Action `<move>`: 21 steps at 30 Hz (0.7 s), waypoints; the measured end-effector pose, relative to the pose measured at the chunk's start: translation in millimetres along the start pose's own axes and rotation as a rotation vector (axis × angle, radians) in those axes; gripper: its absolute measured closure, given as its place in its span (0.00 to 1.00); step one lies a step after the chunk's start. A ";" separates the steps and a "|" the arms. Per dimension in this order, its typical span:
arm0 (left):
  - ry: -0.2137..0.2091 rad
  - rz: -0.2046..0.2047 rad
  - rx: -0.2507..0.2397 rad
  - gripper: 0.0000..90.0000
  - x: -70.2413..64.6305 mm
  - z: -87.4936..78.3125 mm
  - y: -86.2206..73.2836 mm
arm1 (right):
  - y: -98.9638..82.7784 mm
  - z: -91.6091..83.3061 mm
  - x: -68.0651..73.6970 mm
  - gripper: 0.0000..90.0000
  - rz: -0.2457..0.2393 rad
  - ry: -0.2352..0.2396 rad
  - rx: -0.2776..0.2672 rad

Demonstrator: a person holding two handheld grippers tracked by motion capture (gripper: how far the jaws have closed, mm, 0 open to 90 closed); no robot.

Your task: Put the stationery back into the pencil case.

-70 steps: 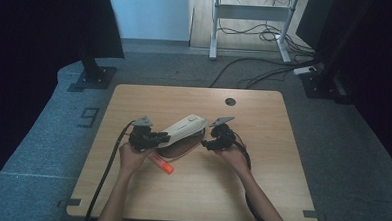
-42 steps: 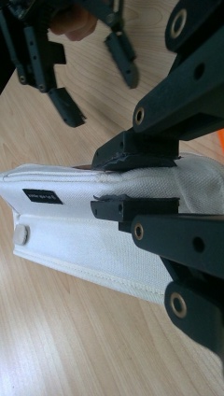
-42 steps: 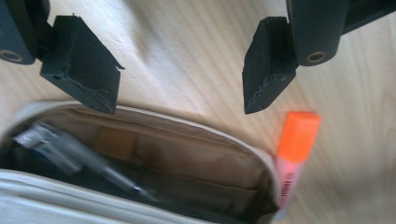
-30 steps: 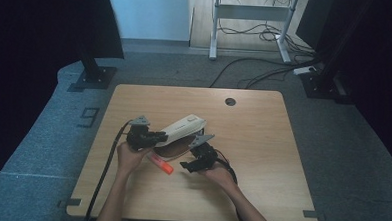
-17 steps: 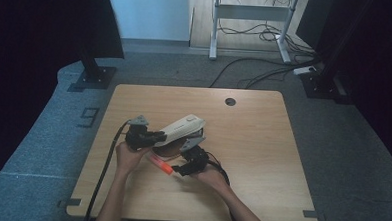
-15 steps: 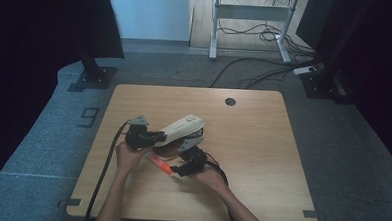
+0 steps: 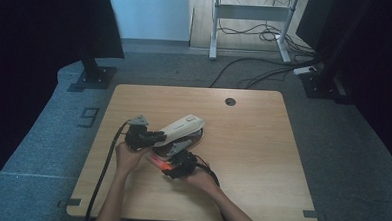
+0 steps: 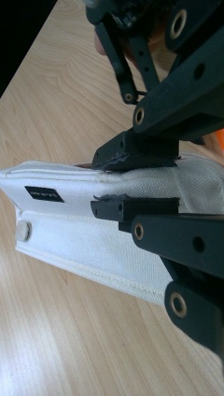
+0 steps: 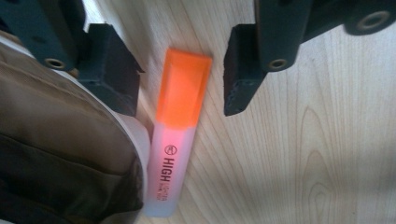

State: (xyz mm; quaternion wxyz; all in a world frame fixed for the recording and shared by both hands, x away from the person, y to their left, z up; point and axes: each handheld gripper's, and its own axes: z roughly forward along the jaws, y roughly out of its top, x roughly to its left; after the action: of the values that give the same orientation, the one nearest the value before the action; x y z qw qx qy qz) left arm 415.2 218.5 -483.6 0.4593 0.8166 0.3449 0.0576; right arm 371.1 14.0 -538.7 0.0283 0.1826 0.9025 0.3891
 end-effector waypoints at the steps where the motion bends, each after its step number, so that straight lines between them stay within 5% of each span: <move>1: 0.000 0.000 0.001 0.84 0.0 0.0 0.0 | 0.7 1.9 0.6 0.54 -0.003 -0.002 0.002; 11: 0.000 0.002 0.003 0.84 -0.4 0.2 0.0 | 4.2 7.2 4.7 0.73 -0.041 -0.056 0.024; 21: -0.001 -0.003 -0.001 0.84 -0.4 0.2 0.0 | 2.4 -0.3 5.2 0.73 -0.037 -0.046 0.018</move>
State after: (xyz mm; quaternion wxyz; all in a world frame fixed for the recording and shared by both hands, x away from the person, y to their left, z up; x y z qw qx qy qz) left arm 415.0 218.1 -483.7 0.4599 0.8158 0.3460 0.0568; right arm 366.9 17.1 -536.3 0.0545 0.1750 0.9082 0.3763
